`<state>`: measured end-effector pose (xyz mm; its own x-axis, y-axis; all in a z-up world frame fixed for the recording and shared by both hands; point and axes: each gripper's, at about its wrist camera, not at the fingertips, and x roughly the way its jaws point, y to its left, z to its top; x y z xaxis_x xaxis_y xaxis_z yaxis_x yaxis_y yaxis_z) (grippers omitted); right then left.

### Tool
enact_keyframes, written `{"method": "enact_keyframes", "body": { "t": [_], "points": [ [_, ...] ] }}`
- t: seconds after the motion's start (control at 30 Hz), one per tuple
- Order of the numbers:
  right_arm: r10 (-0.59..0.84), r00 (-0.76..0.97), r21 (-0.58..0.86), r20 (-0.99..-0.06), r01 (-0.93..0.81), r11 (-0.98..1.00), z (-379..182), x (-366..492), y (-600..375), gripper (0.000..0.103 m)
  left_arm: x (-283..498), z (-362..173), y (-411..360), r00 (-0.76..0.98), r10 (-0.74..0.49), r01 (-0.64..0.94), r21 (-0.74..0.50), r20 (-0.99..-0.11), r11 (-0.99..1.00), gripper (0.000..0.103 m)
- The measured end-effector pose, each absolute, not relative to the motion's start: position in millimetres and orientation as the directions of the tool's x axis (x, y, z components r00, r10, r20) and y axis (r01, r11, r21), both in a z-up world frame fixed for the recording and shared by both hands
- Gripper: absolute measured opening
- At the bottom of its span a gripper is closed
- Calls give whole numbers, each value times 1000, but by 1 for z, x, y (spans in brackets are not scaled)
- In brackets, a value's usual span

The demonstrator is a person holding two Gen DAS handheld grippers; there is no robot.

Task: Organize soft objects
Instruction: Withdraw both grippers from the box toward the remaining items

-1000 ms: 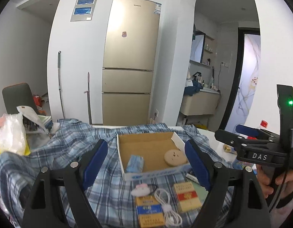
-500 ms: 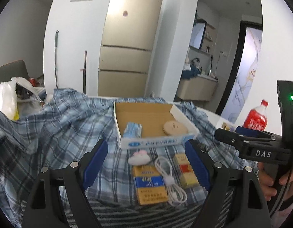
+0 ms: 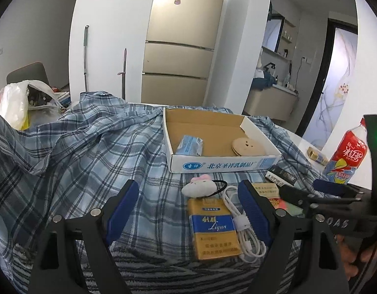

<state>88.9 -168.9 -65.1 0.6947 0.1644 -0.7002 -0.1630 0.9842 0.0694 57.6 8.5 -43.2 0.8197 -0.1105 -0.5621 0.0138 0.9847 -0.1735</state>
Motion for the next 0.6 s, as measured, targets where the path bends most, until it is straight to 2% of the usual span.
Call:
{"method": "enact_keyframes", "body": {
  "t": [0.17, 0.47, 0.6],
  "points": [
    [154, 640, 69, -753, -155, 985, -85, 100, -166, 92, 57, -44, 16, 825, -110, -4, -200, -555, 980, 85],
    [193, 576, 119, -794, -164, 979, -103, 105, -162, 87, 58, -45, 16, 819, -111, -11, -209, -563, 978, 85],
    [175, 565, 90, -806, -174, 981, -108, 105, -156, 84, 58, -46, 18, 819, -111, -16, -215, -563, 976, 85]
  ]
}}
